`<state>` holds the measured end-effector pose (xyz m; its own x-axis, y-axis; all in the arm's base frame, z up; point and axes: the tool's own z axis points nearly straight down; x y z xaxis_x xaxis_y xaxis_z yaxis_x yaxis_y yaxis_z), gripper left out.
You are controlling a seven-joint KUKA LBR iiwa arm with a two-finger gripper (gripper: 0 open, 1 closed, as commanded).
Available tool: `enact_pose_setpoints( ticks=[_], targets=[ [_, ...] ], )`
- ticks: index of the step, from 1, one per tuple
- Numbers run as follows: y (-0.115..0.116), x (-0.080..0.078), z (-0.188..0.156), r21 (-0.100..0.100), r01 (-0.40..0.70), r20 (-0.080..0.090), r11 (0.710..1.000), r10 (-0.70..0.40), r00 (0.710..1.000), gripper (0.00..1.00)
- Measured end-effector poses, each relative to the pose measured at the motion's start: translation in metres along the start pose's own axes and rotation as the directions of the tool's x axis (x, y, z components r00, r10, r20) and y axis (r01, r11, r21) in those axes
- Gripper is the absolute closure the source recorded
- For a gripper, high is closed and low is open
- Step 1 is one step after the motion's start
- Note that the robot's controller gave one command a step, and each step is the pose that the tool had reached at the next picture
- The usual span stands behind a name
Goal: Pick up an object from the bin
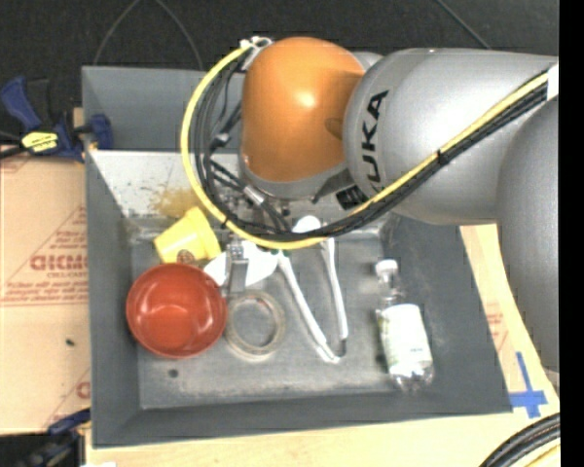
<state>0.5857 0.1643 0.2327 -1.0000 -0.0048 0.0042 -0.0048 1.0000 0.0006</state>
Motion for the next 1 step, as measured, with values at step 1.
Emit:
enact_pose_setpoints(
  ticks=[1],
  targets=[
    [-0.001, -0.0018, -0.0042, -0.001, -0.004, 0.008, 1.0, 0.004, 1.0, 0.0]
  ],
)
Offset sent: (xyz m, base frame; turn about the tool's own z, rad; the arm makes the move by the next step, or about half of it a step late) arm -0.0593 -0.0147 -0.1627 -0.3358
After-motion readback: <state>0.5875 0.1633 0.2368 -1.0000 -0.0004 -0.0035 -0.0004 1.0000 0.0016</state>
